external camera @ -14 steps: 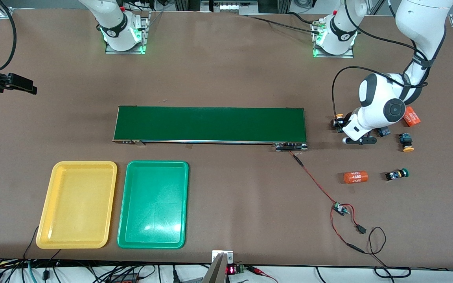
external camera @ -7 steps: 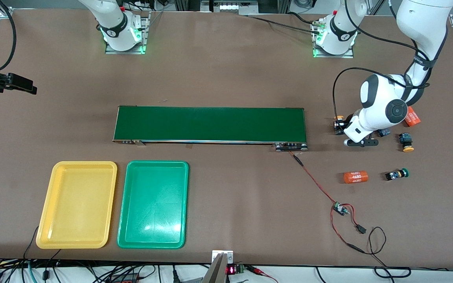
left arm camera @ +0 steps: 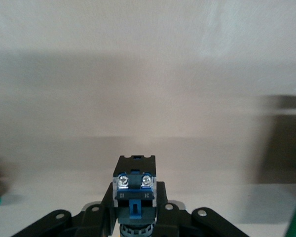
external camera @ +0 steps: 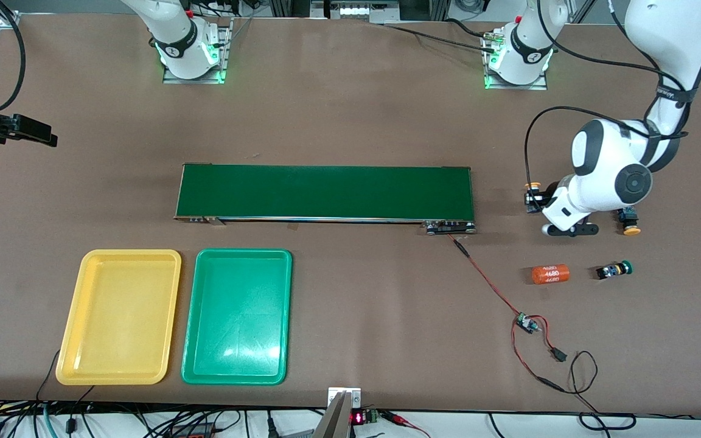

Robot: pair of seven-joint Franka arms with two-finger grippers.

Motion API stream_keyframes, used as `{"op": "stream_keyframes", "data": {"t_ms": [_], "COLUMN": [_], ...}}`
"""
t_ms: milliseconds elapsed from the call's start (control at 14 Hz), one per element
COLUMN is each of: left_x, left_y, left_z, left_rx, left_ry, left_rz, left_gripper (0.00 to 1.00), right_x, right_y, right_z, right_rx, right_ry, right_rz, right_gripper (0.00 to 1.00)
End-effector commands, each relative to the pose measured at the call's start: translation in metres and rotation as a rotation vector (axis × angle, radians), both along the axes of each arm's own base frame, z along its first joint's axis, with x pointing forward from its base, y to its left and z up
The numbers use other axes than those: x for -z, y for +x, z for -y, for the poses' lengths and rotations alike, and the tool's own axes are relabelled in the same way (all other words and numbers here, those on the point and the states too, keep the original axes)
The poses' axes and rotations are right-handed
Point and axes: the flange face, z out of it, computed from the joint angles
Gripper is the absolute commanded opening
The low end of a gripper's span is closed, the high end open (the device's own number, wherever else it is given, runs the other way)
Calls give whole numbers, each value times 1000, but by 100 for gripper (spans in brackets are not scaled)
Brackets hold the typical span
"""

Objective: Sort buttons by color to trays
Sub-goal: 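Lift the orange-capped button with the left gripper, then carry the button onto the conveyor belt and open the left gripper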

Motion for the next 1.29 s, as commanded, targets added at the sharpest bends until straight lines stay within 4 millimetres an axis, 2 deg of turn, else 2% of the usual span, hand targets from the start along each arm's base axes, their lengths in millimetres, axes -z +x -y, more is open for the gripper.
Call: {"op": "stream_keyframes", "data": {"t_ms": [0, 143, 357, 643, 715, 929, 1072, 1215], "left_x": [-40, -54, -72, -76, -74, -64, -50, -34], "left_y": [7, 15, 25, 25, 23, 14, 7, 6], "left_z": [1, 11, 51, 99, 119, 156, 176, 184], "left_rx": [2, 23, 88, 148, 174, 183, 184, 169], "left_ry": [21, 18, -3, -24, -25, -18, -14, -13], "left_rz": [33, 56, 76, 86, 83, 62, 40, 23], "left_gripper": [10, 8, 6, 4, 2, 0, 0, 0], "right_x": [0, 0, 0, 0, 0, 0, 0, 0], "right_y": [-2, -2, -2, -2, -2, -2, -1, -1], "right_z": [3, 2, 2, 5, 5, 4, 3, 3], "right_rx": [-6, -8, -8, 4, 4, 3, 1, 1], "right_ry": [20, 20, 23, 41, 41, 47, 47, 47], "right_rz": [-5, -5, -3, -3, -3, -1, 1, 1], "right_gripper": [100, 100, 100, 100, 100, 100, 100, 100]}}
